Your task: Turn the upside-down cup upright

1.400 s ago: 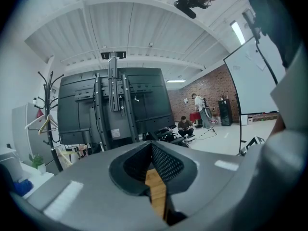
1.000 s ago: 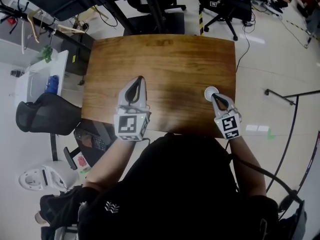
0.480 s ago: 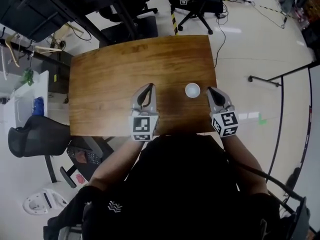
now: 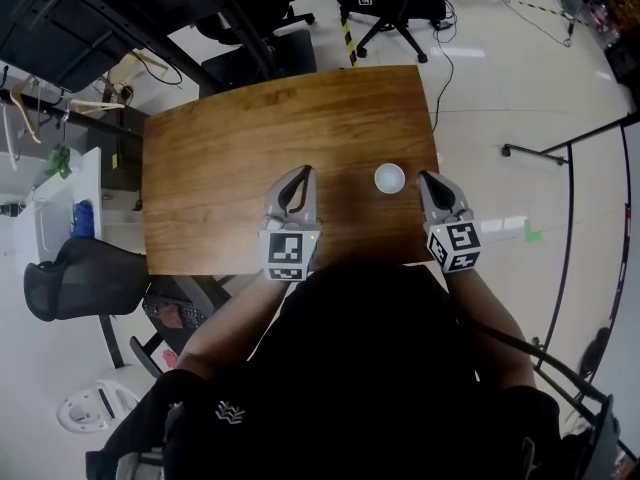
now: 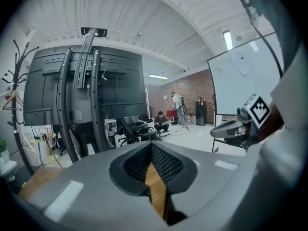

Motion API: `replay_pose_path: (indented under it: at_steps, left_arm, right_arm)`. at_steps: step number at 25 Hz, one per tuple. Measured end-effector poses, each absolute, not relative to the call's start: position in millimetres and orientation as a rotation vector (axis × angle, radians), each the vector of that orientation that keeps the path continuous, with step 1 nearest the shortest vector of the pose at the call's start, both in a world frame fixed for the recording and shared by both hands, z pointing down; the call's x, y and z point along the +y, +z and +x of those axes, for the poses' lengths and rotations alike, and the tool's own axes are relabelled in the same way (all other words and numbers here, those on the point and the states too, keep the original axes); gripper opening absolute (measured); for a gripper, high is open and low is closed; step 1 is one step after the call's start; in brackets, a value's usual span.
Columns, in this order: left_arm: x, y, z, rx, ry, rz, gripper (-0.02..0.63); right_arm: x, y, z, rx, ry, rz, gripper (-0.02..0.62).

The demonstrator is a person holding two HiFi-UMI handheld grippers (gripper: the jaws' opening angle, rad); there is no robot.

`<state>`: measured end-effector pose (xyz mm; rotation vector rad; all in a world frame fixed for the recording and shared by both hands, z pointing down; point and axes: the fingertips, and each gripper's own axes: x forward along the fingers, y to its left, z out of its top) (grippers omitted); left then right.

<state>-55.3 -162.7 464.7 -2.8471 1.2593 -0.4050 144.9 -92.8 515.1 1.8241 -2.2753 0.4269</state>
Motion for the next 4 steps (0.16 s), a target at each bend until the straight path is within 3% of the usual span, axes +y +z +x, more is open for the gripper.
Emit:
replay_pose_path:
  at_steps: [4]
  left_arm:
    - [-165.3, 465.7, -56.3, 1.252, -0.401, -2.854, 0.000]
  right_arm:
    - [-96.6, 516.4, 143.0, -2.283, 0.439, 1.831, 0.002]
